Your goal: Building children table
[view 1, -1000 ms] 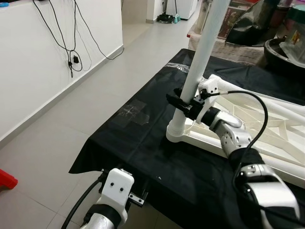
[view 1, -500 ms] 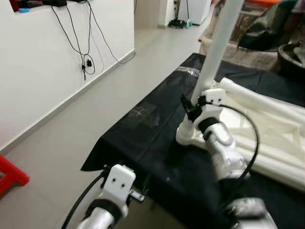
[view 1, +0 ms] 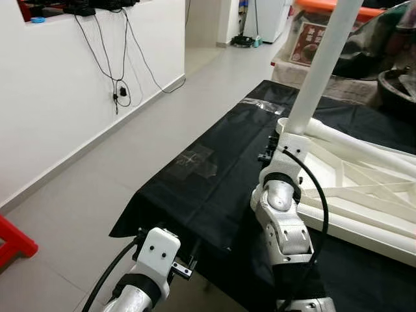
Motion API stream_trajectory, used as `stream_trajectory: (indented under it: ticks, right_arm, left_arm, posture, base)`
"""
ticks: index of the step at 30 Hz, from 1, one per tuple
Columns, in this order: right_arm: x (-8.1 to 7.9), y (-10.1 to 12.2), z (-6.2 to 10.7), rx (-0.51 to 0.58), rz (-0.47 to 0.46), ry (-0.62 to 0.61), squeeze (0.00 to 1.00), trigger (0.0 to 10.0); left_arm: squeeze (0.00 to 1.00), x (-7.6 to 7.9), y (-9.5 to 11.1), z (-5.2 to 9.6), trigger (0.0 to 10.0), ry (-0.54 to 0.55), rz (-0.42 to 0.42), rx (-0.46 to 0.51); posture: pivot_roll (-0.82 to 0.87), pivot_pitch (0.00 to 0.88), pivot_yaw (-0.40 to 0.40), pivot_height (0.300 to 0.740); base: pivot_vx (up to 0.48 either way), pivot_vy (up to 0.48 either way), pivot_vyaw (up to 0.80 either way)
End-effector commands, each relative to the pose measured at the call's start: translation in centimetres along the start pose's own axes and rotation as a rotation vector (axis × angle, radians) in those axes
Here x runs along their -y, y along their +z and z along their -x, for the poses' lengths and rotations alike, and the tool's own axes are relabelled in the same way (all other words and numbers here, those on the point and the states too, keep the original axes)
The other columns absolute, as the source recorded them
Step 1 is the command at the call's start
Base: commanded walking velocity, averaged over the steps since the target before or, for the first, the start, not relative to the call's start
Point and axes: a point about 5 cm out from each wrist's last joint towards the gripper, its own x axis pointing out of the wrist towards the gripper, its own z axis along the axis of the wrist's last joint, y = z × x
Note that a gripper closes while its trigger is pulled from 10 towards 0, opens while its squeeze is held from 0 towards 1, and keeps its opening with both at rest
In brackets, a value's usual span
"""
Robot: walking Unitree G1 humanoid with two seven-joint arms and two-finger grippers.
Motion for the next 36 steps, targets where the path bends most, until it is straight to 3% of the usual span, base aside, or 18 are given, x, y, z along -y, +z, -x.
stream_trajectory:
  ticks: [1,4,5,8,9,11,13,14,17,18,20,21,23,24,26,29,31,36]
  right_arm:
    - [-3.7,-2.1,2.7,-0.136,-0.136,0.095,1.0,10.0]
    - [-3.5,-2.2,2.7,-0.129,-0.134,0.103,1.0,10.0]
    - [-3.1,-2.3,2.5,-0.11,-0.128,0.125,0.78,10.0]
    - [-3.1,-2.3,2.5,-0.11,-0.128,0.125,0.78,10.0]
    - [-2.7,-2.6,2.1,-0.102,-0.141,0.171,0.0,10.0]
    - [-2.7,-2.6,2.1,-0.102,-0.141,0.171,0.0,10.0]
    - [-2.2,-2.7,1.4,-0.085,-0.18,0.293,0.0,10.0]
    - [-1.7,-2.8,0.6,-0.087,-0.214,0.422,0.0,10.0]
    - [-1.2,-2.4,-0.2,-0.069,-0.233,0.535,0.0,10.0]
    - [-0.6,-1.9,-1.1,-0.058,-0.209,0.691,0.0,10.0]
    - [-0.6,-1.9,-1.1,-0.058,-0.209,0.691,0.0,10.0]
    - [-0.2,-1.5,-2.1,-0.071,-0.172,0.835,0.0,10.0]
    - [-0.2,-1.5,-2.1,-0.071,-0.172,0.835,0.0,10.0]
    - [-0.2,-1.1,-2.7,-0.103,-0.135,0.989,0.0,10.0]
    - [-0.6,-0.6,-3.1,-0.167,-0.109,1.201,0.0,10.0]
    - [-0.9,-0.4,-3.1,-0.181,-0.099,1.252,0.0,10.0]
    - [-1.7,0.0,-2.8,-0.202,-0.095,1.385,0.0,10.0]
    - [-2.7,0.1,-2.2,-0.22,-0.073,1.531,0.0,10.0]
  left_arm:
    - [0.0,0.1,-0.6,0.0,10.0,-0.011,0.001,-0.02]
    - [0.0,0.1,-0.6,-0.1,10.0,-0.012,0.0,-0.021]
    - [0.0,0.1,-0.6,-0.2,10.0,-0.014,-0.001,-0.022]
    - [0.0,0.1,-0.6,-0.2,10.0,-0.014,-0.001,-0.022]
    - [0.0,0.0,-0.7,-0.2,10.0,-0.015,-0.002,-0.022]
    - [0.0,0.0,-0.7,-0.2,10.0,-0.015,-0.002,-0.022]
    - [0.0,0.0,-0.7,-0.4,10.0,-0.017,-0.004,-0.021]
    - [0.0,0.0,-0.7,-0.5,10.0,-0.018,-0.006,-0.021]
    - [0.0,0.0,-0.8,-0.6,10.0,-0.019,-0.007,-0.019]
    - [0.0,0.0,-0.8,-0.6,10.0,-0.019,-0.008,-0.018]
    - [0.0,0.0,-0.8,-0.6,10.0,-0.019,-0.008,-0.018]
    - [0.0,0.0,-0.8,-0.6,10.0,-0.018,-0.008,-0.017]
    - [0.0,0.0,-0.8,-0.6,10.0,-0.018,-0.008,-0.017]
    - [0.0,-0.1,-0.8,-0.6,10.0,-0.018,-0.009,-0.016]
    - [0.0,-0.1,-0.8,-0.6,10.0,-0.017,-0.009,-0.016]
    - [0.0,-0.1,-0.8,-0.6,10.0,-0.017,-0.009,-0.016]
    - [0.0,-0.1,-0.7,-0.5,10.0,-0.015,-0.009,-0.017]
    - [0.0,0.0,-0.7,-0.4,10.0,-0.015,-0.006,-0.018]
  posture:
    - [0.17,0.049,-0.076,0.74]
    - [0.17,0.049,-0.076,0.74]
    - [0.17,0.05,-0.073,0.74]
    - [0.17,0.05,-0.073,0.74]
    - [0.17,0.05,-0.074,0.74]
    - [0.17,0.05,-0.074,0.74]
    - [0.17,0.047,-0.069,0.74]
    - [0.17,0.047,-0.069,0.74]
    - [0.16,0.046,-0.068,0.74]
    - [0.17,0.046,-0.07,0.74]
    - [0.17,0.046,-0.07,0.74]
    - [0.17,0.048,-0.071,0.74]
    - [0.17,0.048,-0.071,0.74]
    - [0.18,0.049,-0.073,0.74]
    - [0.19,0.052,-0.075,0.74]
    - [0.19,0.052,-0.075,0.74]
    - [0.2,0.056,-0.074,0.74]
    - [0.21,0.06,-0.077,0.74]
  base:
    - [0.0,0.0,0.0]
    - [0.0,0.0,0.0]
    - [0.0,0.0,0.0]
    - [0.0,0.0,0.0]
    - [0.0,0.0,0.0]
    - [0.0,0.0,0.0]
    - [0.0,0.0,0.0]
    - [0.0,0.0,0.0]
    - [0.0,0.0,0.0]
    - [0.0,0.0,0.0]
    - [0.0,0.0,0.0]
    - [0.0,0.0,0.0]
    - [0.0,0.0,0.0]
    - [0.0,0.0,0.0]
    - [0.0,0.0,0.0]
    - [0.0,0.0,0.0]
    - [0.0,0.0,0.0]
    - [0.0,0.0,0.0]
